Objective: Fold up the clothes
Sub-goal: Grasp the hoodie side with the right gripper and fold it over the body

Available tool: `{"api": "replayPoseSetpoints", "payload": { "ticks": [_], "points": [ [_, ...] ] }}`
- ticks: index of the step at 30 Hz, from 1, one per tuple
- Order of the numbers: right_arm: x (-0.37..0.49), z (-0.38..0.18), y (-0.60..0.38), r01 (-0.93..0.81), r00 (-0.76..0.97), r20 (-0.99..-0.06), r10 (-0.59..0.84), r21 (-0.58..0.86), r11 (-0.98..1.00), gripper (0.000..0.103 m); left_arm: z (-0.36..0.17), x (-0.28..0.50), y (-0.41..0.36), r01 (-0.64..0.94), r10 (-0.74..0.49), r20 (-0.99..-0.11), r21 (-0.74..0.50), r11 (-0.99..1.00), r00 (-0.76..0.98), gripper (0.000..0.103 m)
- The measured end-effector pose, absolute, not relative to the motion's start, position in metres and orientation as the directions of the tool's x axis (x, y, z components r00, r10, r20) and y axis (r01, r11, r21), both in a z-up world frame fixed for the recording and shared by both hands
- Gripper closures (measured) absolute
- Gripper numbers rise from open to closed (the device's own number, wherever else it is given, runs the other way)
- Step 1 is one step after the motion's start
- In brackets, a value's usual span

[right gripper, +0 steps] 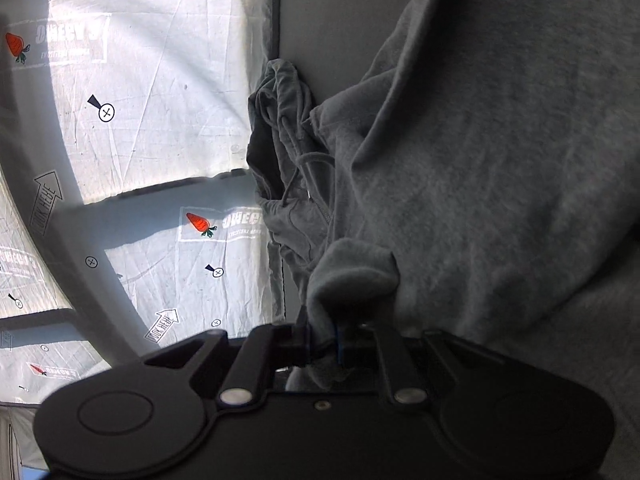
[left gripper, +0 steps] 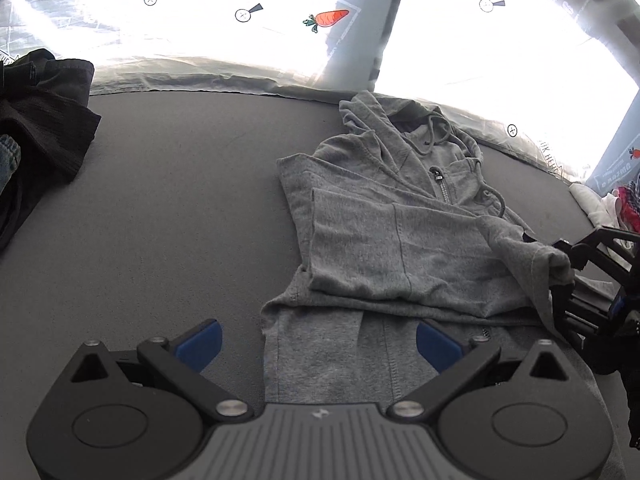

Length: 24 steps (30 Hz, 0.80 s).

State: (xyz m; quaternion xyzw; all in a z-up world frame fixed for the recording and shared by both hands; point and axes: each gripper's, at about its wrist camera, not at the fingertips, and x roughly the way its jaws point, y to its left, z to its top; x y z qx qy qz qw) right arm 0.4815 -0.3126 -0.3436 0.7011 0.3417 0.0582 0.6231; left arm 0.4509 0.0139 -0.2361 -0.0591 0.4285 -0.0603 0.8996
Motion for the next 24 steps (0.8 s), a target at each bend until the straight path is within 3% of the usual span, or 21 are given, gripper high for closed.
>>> {"api": "replayPoseSetpoints", "payload": {
  "ticks": [6, 9, 13, 19, 22, 24],
  "points": [
    [0.462, -0.379, -0.313, 0.471, 0.742, -0.359, 0.566, 0.880, -0.059, 0.087, -0.244, 0.476, 0.006, 0.103, -0.180, -0.774, -0.148, 0.984, 0.607, 0.002],
    [0.461, -0.378, -0.318, 0.453, 0.754, -0.319, 0.574, 0.885, -0.104, 0.071, -0.246, 0.479, -0.004, 0.140, -0.200, -0.777, -0.145, 0.979, 0.597, 0.001],
    [0.452, -0.369, -0.329, 0.411, 0.786, -0.262, 0.560, 0.898, -0.158, 0.035, -0.248, 0.478, -0.016, 0.186, -0.216, -0.781, -0.129, 0.974, 0.587, 0.001],
    [0.445, -0.332, -0.349, 0.361, 0.766, -0.346, 0.542, 0.929, 0.083, 0.019, -0.242, 0.471, -0.026, 0.231, -0.240, -0.767, -0.123, 0.965, 0.595, 0.002],
    [0.444, -0.301, -0.350, 0.267, 0.756, -0.411, 0.510, 0.904, 0.334, 0.001, -0.240, 0.468, -0.032, 0.248, -0.249, -0.762, -0.119, 0.961, 0.598, 0.002],
    [0.442, -0.278, -0.349, 0.237, 0.763, -0.490, 0.421, 0.818, 0.524, 0.001, -0.240, 0.467, -0.035, 0.254, -0.254, -0.762, -0.121, 0.960, 0.596, 0.002]
  ]
}}
